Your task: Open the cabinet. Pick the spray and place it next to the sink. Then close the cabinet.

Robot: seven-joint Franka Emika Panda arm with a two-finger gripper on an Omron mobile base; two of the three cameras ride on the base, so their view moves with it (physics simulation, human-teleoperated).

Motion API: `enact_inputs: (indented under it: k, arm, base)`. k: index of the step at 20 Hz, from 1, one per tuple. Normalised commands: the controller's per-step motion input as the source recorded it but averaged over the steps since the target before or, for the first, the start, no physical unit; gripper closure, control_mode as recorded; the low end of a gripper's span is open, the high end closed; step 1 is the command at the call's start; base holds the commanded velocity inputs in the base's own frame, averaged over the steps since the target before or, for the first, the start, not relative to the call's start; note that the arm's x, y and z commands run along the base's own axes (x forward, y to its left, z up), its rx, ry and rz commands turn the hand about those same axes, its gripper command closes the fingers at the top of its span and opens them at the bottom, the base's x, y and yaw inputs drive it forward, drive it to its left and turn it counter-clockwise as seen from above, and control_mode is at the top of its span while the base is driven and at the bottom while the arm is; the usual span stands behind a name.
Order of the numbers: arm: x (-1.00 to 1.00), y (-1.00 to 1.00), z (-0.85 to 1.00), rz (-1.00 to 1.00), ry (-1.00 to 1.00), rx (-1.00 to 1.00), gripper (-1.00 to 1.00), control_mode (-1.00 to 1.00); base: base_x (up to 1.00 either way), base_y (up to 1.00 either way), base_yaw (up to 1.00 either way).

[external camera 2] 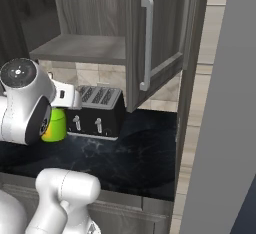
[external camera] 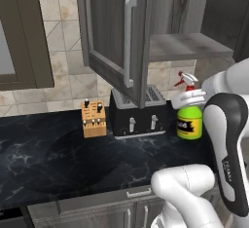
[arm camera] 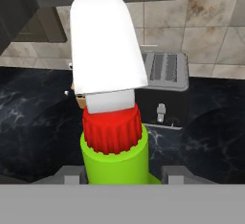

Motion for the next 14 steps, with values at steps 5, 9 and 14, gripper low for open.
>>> enact_inputs:
  k: [5,9,14]
  arm:
    - [0.0,0.0,-0.22,0.0,0.0,0.0,1.0,-1.0]
    - [0.0,0.0,-0.03,0.0,0.0,0.0,1.0,-1.0]
    - [0.0,0.0,0.0,0.0,0.0,0.0,1.0,-1.0]
  base:
    - [0.0,0.0,0.0]
    - [0.0,0.0,0.0]
    - [0.0,0.0,0.0]
